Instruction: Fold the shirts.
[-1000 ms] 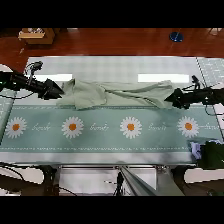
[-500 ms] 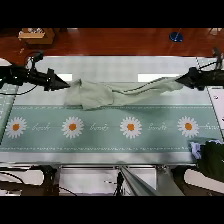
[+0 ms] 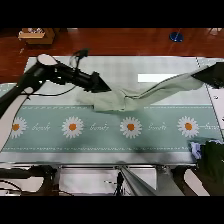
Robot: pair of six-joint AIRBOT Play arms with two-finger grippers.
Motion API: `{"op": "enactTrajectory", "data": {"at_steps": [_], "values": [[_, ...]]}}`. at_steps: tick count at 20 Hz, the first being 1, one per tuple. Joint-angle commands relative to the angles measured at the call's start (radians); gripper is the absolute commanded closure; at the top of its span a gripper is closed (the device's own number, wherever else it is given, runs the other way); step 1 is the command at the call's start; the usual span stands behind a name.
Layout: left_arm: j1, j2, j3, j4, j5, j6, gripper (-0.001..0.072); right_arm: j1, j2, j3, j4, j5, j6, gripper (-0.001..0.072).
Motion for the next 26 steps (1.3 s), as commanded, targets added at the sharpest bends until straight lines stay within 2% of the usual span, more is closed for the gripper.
{"op": "enactTrajectory", "data": {"at_steps": [1, 7, 15, 17, 21, 26], "values": [[-0.18, -0.008, 0.001, -0.017, 0.149, -0.031, 0.0666, 0.0, 0.126, 0.001, -0.015, 0.095, 0.05, 0.0695], [-0.364, -0.098, 0.001, -0.111, 0.211, -0.031, 0.0666, 0.0, 0.238, 0.001, -0.036, 0.164, 0.101, 0.0694], [-0.542, -0.283, 0.001, -0.373, 0.222, -0.029, 0.0666, 0.0, 0.247, 0.001, -0.042, 0.184, 0.103, 0.0694], [-0.561, -0.31, 0.001, -0.417, 0.226, 0.008, 0.0666, 0.0, 0.247, 0.001, -0.042, 0.183, 0.103, 0.0694], [-0.45, -0.249, 0.001, -0.448, 0.185, 0.142, 0.0669, 0.0, 0.247, 0.001, -0.045, 0.194, 0.11, 0.0695], [-0.081, 0.024, 0.001, -0.32, 0.077, 0.158, 0.0669, 0.0, 0.246, -0.068, -0.027, 0.156, 0.111, 0.0694]]}}
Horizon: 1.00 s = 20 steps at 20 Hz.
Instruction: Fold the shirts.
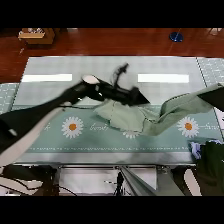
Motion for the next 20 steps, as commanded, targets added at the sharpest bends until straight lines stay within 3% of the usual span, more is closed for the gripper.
{"op": "enactTrajectory", "data": {"at_steps": [1, 5, 11, 16, 20], "values": [[0.273, 0.186, 0.001, 0.079, -0.111, 0.023, 0.0669, 0.0, 0.0, -0.072, 0.034, -0.031, -0.001, 0.0694], [0.62, 0.372, 0.001, 0.092, -0.229, -0.011, 0.0669, 0.068, 0.0, -0.205, 0.133, -0.148, -0.013, 0.0694], [0.969, 0.525, 0.001, 0.187, -0.346, -0.064, 0.0668, 0.535, -0.125, -0.294, -0.059, -0.528, 0.132, 0.0694], [1.046, 0.567, 0.001, 0.198, -0.349, -0.07, 0.0668, 0.816, -0.401, -0.294, -0.063, -0.939, 0.178, 0.0694], [1.002, 0.569, 0.001, 0.198, -0.359, -0.069, 0.0668, 0.936, -0.616, -0.293, 0.109, -1.118, 0.19, 0.0694]]}}
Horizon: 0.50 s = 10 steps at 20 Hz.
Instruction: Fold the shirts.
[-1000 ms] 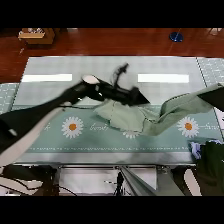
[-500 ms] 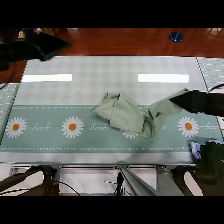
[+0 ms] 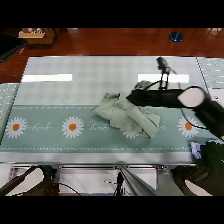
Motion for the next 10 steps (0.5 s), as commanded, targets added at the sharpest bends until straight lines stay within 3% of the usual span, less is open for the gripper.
{"op": "enactTrajectory", "data": {"at_steps": [1, 2, 4, 5, 8, 10], "values": [[-0.024, 0.008, 0.001, 0.013, -0.005, 0.0, 0.0668, 0.13, -0.178, -0.002, 0.136, -0.195, 0.016, 0.0693], [-0.038, 0.008, 0.001, 0.025, -0.003, 0.002, 0.0668, 0.163, -0.214, -0.002, 0.157, -0.22, 0.015, 0.0678], [-0.056, 0.008, 0.001, 0.075, -0.002, 0.001, 0.0668, 0.21, -0.247, -0.002, 0.177, -0.262, 0.015, 0.0366], [-0.059, 0.008, 0.001, 0.104, -0.002, 0.001, 0.0668, 0.213, -0.243, -0.002, 0.175, -0.262, 0.008, 0.0288], [-0.059, 0.008, 0.001, 0.146, 0.001, 0.001, 0.0667, 0.134, -0.161, -0.002, 0.121, -0.187, -0.028, 0.0267], [-0.059, 0.008, 0.001, 0.153, 0.013, 0.001, 0.0667, 0.011, -0.056, -0.002, 0.017, -0.053, -0.028, 0.0267]]}}
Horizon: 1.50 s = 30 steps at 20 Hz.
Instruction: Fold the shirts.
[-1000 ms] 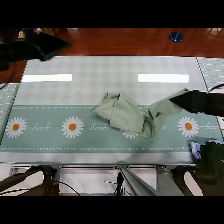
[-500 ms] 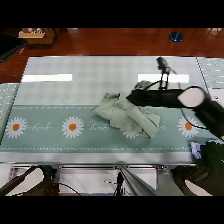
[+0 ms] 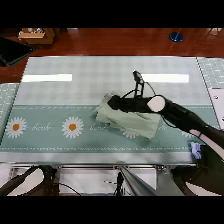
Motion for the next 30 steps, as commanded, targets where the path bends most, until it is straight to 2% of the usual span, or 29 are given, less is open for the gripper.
{"op": "enactTrajectory", "data": {"at_steps": [1, 5, 6, 7, 8, 9, 10, 11, 13, 15, 19, 22, 25, 26, 27, 29, 30], "values": [[-0.002, 0.0, 0.001, 0.049, 0.016, 0.001, 0.0667, -0.175, 0.148, 0.0, -0.176, 0.216, -0.012, 0.0267], [0.0, -0.005, 0.001, 0.202, 0.014, 0.001, 0.0662, -0.542, 0.375, 0.0, -0.616, 0.721, -0.015, 0.0267], [-0.001, -0.009, 0.001, 0.237, 0.013, 0.001, 0.0622, -0.635, 0.406, -0.008, -0.735, 0.835, -0.042, 0.0267], [-0.001, -0.012, 0.001, 0.264, 0.013, 0.0, 0.0559, -0.723, 0.424, -0.031, -0.782, 0.896, -0.094, 0.0267], [-0.001, -0.014, 0.001, 0.282, 0.013, 0.0, 0.0518, -0.82, 0.436, -0.073, -0.757, 0.928, -0.157, 0.0248], [-0.001, -0.017, 0.001, 0.293, 0.013, 0.0, 0.0475, -0.903, 0.438, -0.121, -0.687, 0.938, -0.201, 0.0172], [-0.001, -0.021, 0.001, 0.295, 0.013, 0.0, 0.0429, -0.979, 0.438, -0.182, -0.578, 0.932, -0.231, 0.0121], [-0.001, -0.023, 0.001, 0.295, 0.013, -0.002, 0.0425, -1.037, 0.438, -0.245, -0.456, 0.913, -0.262, 0.0097], [-0.001, -0.028, 0.001, 0.295, 0.013, -0.002, 0.0425, -1.074, 0.438, -0.353, -0.253, 0.837, -0.301, 0.0097], [-0.001, -0.029, 0.001, 0.295, 0.013, -0.002, 0.0425, -1.053, 0.437, -0.451, -0.118, 0.721, -0.314, 0.0097], [-0.001, -0.029, 0.001, 0.295, 0.013, -0.002, 0.0425, -1.002, 0.437, -0.584, 0.086, 0.534, -0.351, 0.0098], [-0.001, -0.029, 0.001, 0.295, 0.013, -0.002, 0.0425, -0.906, 0.422, -0.616, 0.122, 0.473, -0.362, 0.0098], [-0.001, -0.029, 0.001, 0.295, 0.013, -0.003, 0.0426, -0.766, 0.327, -0.616, 0.187, 0.409, -0.363, 0.01], [-0.001, -0.029, 0.001, 0.295, 0.013, -0.003, 0.0426, -0.715, 0.288, -0.616, 0.22, 0.378, -0.363, 0.0119], [-0.001, -0.029, 0.001, 0.295, 0.013, -0.003, 0.0426, -0.672, 0.254, -0.616, 0.251, 0.349, -0.367, 0.0216], [-0.001, -0.029, 0.001, 0.295, 0.013, -0.003, 0.0426, -0.624, 0.216, -0.612, 0.328, 0.303, -0.414, 0.0698], [-0.001, -0.029, 0.001, 0.295, 0.013, -0.002, 0.0426, -0.624, 0.22, -0.595, 0.357, 0.305, -0.441, 0.0693]]}}
